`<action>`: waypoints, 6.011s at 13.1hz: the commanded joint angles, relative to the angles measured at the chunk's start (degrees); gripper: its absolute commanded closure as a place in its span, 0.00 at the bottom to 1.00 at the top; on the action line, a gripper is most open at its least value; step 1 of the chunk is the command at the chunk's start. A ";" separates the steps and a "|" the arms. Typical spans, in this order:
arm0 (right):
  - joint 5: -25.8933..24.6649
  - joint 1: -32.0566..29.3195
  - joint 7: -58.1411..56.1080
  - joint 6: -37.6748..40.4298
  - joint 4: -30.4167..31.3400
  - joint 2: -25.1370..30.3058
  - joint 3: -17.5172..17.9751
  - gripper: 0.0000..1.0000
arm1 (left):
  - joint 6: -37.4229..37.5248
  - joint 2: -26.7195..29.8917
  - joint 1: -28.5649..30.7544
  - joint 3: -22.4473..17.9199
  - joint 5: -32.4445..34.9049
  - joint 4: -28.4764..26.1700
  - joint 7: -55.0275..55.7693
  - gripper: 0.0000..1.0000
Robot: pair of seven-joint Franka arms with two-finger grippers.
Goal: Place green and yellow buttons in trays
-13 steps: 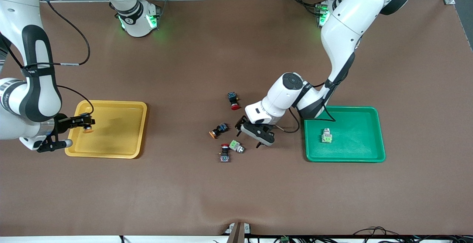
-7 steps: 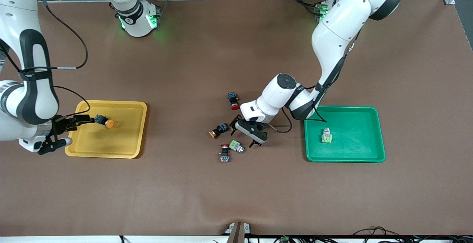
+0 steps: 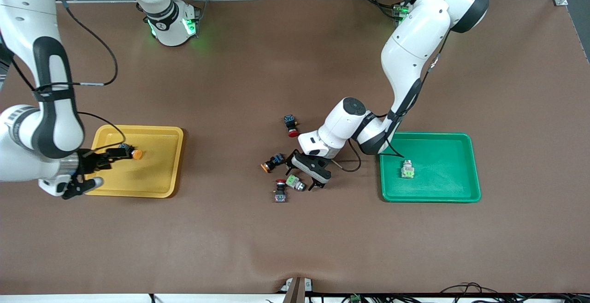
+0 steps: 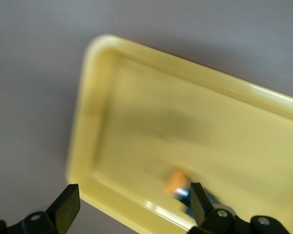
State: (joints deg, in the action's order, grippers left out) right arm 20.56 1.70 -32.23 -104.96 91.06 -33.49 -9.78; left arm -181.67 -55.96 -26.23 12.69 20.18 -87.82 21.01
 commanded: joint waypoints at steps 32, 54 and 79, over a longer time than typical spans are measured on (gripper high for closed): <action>9.59 24.65 60.05 -11.14 -1.24 -2.98 -0.50 0.00 | 0.09 10.77 9.60 1.88 6.10 -11.13 -0.71 1.00; -10.98 43.91 102.63 -22.66 -11.78 -16.87 -0.50 0.36 | 46.05 22.39 54.08 25.71 6.37 -20.20 -1.68 1.00; -11.06 22.13 45.00 -4.91 3.85 3.78 -5.16 1.00 | 60.82 21.42 52.16 26.76 6.28 -5.88 -3.96 0.00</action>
State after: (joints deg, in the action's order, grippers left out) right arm 10.23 26.49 16.91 -110.09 90.16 -33.30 -16.34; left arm -123.09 -35.98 25.33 38.63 25.81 -94.29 17.05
